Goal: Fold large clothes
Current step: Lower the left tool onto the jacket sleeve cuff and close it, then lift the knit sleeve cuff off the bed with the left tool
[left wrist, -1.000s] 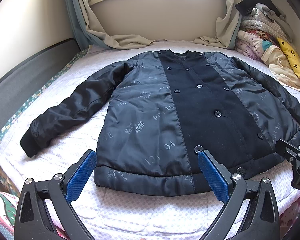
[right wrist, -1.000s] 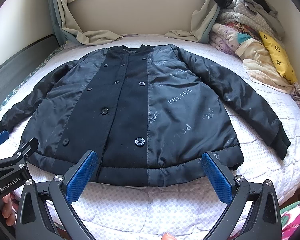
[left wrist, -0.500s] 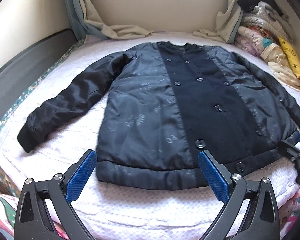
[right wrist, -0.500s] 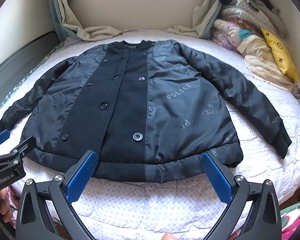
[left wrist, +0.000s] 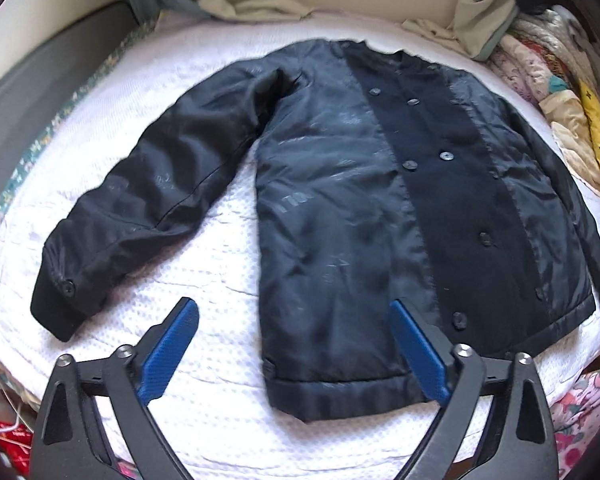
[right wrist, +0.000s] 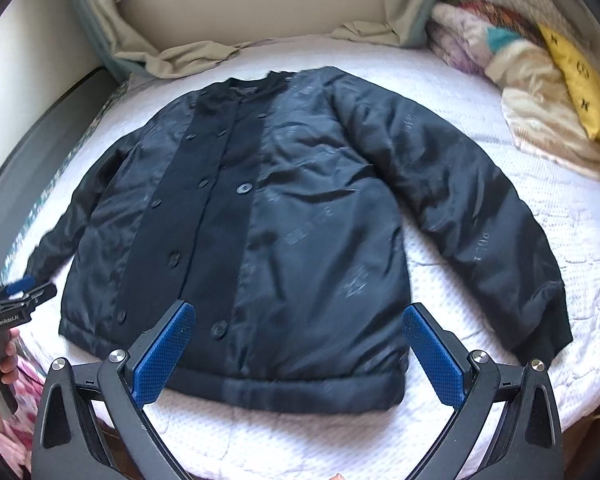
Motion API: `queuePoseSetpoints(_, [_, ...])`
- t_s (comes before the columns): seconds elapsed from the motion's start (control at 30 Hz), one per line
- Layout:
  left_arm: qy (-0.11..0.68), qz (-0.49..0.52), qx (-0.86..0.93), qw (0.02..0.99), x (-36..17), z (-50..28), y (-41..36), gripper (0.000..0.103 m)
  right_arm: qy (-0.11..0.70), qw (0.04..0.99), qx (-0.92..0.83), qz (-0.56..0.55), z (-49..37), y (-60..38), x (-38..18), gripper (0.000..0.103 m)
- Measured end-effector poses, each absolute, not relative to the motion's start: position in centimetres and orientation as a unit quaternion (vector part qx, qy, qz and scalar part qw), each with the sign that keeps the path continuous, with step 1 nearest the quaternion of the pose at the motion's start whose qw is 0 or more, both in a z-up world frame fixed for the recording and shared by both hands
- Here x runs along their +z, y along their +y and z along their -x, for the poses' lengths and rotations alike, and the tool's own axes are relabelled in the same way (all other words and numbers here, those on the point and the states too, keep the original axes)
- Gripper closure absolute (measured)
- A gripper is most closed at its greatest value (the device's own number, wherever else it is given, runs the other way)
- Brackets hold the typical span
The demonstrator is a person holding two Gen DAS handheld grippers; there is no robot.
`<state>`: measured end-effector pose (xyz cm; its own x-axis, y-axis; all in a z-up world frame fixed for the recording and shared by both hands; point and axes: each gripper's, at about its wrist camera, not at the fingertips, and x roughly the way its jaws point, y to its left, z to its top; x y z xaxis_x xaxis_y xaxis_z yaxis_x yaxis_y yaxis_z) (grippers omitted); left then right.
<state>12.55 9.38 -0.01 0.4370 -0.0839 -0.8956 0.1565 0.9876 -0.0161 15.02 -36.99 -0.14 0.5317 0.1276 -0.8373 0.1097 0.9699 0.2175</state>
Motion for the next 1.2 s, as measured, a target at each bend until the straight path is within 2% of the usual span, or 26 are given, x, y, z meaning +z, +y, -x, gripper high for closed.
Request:
queuePoseSetpoints(0.13, [0.557,0.008,-0.086,0.826,-1.6,-14.0,11.2,0.009,0.504,0.850,-0.007,-0.155,-16.4,-39.1,-2.2,0.001])
queuePoseSetpoints(0.23, [0.576,0.035,-0.098,0.811,-3.6,-14.6,11.9,0.013,0.516,0.840,-0.018,-0.163,-16.7,-40.3,-4.1,0.008])
queuePoseSetpoints(0.3, [0.593,0.045,-0.102,0.797,-5.0,-14.9,12.0,0.019,0.532,0.828,-0.023,-0.176,-16.8,-41.1,-5.8,0.017])
queuePoseSetpoints(0.4, [0.616,0.059,-0.102,0.779,-6.5,-15.3,12.2,0.020,0.552,0.806,-0.013,-0.214,-16.9,-41.9,-7.7,0.030])
queuePoseSetpoints(0.47, [0.612,0.061,-0.106,0.781,-6.2,-15.4,12.2,0.020,0.548,0.805,-0.007,-0.228,-16.9,-42.2,-8.0,0.032])
queuePoseSetpoints(0.63, [0.614,0.055,-0.122,0.778,-6.3,-15.4,11.3,0.036,0.549,0.807,-0.001,-0.218,-16.7,-41.8,-8.2,0.039])
queuePoseSetpoints(0.7, [0.615,0.060,-0.132,0.775,-6.4,-15.3,11.1,0.047,0.549,0.807,0.001,-0.219,-16.7,-41.7,-8.2,0.045])
queuePoseSetpoints(0.73, [0.616,0.061,-0.133,0.774,-6.5,-15.3,11.0,0.049,0.549,0.806,0.003,-0.221,-16.7,-41.7,-8.2,0.047])
queuePoseSetpoints(0.9, [0.612,0.077,-0.150,0.773,-6.2,-14.8,11.3,0.078,0.548,0.806,0.013,-0.223,-16.5,-41.2,-8.2,0.070])
queuePoseSetpoints(1.0, [0.607,0.084,-0.155,0.775,-5.9,-14.5,11.4,0.082,0.545,0.809,0.022,-0.217,-16.3,-40.9,-7.9,0.082])
queuePoseSetpoints(1.2, [0.595,0.094,-0.164,0.781,-4.5,-14.2,11.7,0.086,0.538,0.814,0.030,-0.218,-16.1,-40.6,-7.1,0.088])
